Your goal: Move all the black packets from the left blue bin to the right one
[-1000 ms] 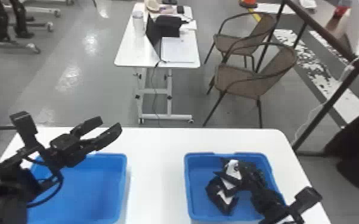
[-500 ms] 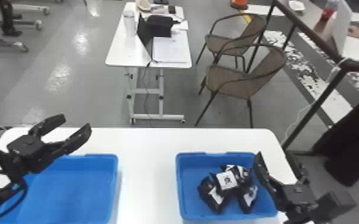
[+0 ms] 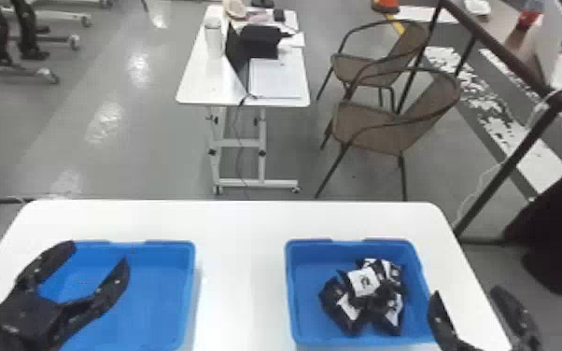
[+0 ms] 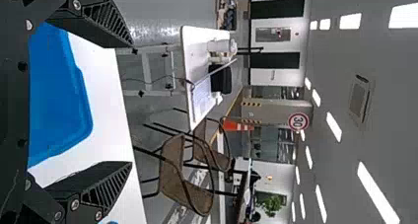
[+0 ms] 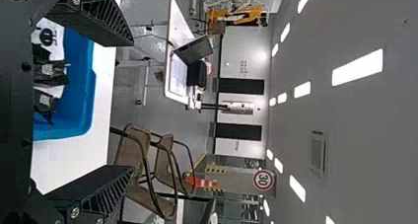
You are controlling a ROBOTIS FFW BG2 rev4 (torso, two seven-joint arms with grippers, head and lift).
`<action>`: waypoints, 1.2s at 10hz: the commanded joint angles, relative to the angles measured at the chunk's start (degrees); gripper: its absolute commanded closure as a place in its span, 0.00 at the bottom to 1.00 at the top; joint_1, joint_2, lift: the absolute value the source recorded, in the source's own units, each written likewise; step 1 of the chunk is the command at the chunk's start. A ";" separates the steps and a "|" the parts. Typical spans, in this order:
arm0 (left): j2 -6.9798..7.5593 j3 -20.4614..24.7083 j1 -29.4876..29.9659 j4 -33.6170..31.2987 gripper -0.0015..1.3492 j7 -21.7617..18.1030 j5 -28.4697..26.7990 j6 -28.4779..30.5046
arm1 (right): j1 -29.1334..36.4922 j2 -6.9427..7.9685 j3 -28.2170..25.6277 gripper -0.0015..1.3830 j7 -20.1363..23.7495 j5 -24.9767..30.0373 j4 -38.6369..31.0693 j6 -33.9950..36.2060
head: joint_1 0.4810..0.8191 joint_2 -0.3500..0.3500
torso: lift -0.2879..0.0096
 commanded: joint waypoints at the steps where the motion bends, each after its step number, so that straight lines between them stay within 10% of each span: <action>1: -0.19 1.06 4.09 0.04 0.14 1.34 -0.57 -5.42 | 2.84 0.05 -0.23 0.09 -0.16 0.25 0.03 -2.54 | 0.63 0.37 | 0.97; 4: -1.59 0.62 5.85 0.13 0.14 3.19 -0.75 -8.24 | 5.22 0.05 -0.58 0.10 -0.16 0.77 -0.23 -3.41 | 0.63 0.40 | 0.97; 7: 1.31 -1.23 4.62 0.40 0.14 3.01 0.31 -6.21 | 4.95 0.05 -0.40 0.10 -0.07 2.09 -0.15 -2.71 | 0.63 0.38 | 0.97; 12: 1.57 -1.58 4.62 0.48 0.14 3.10 0.57 -5.86 | 4.69 0.05 0.13 0.10 -0.07 1.48 -0.06 -2.36 | 0.63 0.38 | 0.97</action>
